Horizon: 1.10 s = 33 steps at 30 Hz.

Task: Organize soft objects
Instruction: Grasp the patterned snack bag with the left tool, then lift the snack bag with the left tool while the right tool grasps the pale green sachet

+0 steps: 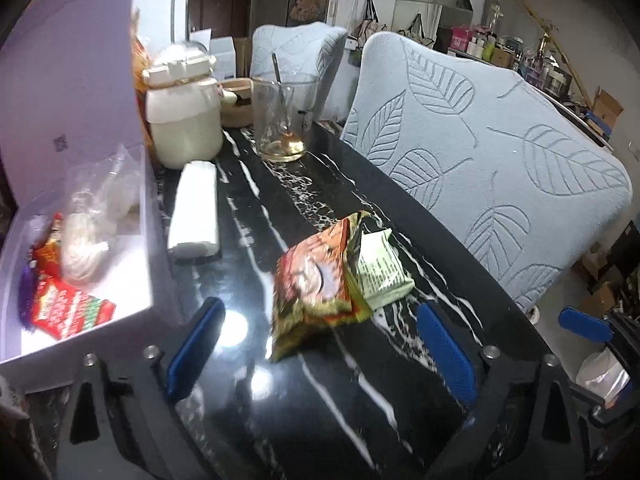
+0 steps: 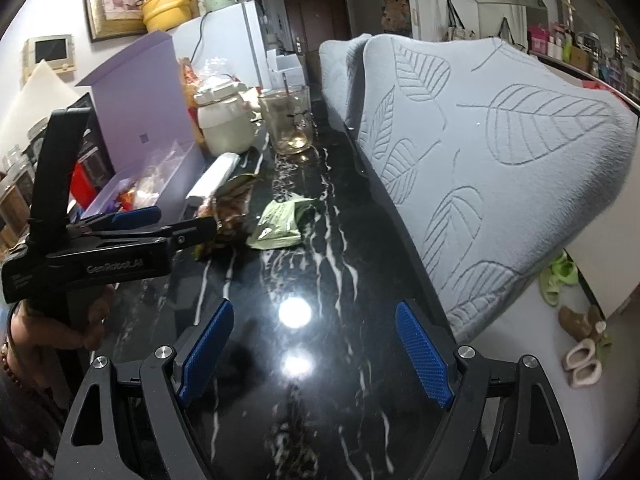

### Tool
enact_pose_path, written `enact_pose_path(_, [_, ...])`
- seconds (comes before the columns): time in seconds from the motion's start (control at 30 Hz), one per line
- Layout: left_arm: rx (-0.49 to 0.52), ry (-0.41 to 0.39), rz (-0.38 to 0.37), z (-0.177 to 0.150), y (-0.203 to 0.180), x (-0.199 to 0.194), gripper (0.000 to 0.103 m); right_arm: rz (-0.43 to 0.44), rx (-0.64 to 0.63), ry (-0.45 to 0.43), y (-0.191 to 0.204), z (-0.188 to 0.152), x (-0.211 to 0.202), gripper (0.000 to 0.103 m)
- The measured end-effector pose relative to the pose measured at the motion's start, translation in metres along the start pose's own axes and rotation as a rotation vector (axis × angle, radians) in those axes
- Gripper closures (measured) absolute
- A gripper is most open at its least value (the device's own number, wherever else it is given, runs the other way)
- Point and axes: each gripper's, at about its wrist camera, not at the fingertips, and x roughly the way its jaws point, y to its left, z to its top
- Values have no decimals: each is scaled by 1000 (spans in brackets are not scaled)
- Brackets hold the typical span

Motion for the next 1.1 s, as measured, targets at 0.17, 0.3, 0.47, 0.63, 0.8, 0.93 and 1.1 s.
enact_pose_path(0.17, [21, 22, 7, 9, -2, 23, 12, 3, -6, 21, -3, 11, 19, 19])
enact_pose_path(0.3, [8, 58, -3, 13, 3, 41, 12, 0, -8, 33, -4, 17, 31, 19])
enact_pose_path(0.47, [18, 108, -32, 10, 6, 55, 51, 5, -3, 49, -7, 23, 44, 19])
enact_pose_path(0.63, [-8, 104, -56, 7, 10, 46, 59, 6, 4, 62, -8, 28, 55, 19])
enact_pose_path(0.8, [6, 55, -17, 5, 10, 24, 59, 18, -6, 85, -2, 36, 73, 19])
enact_pose_path(0.93, [5, 36, -3, 0, 13, 10, 59, 36, -27, 101, 8, 42, 89, 19])
enact_pose_path(1.1, [-1, 28, 32, -3, 19, 4, 61, 46, -58, 123, 22, 46, 111, 19])
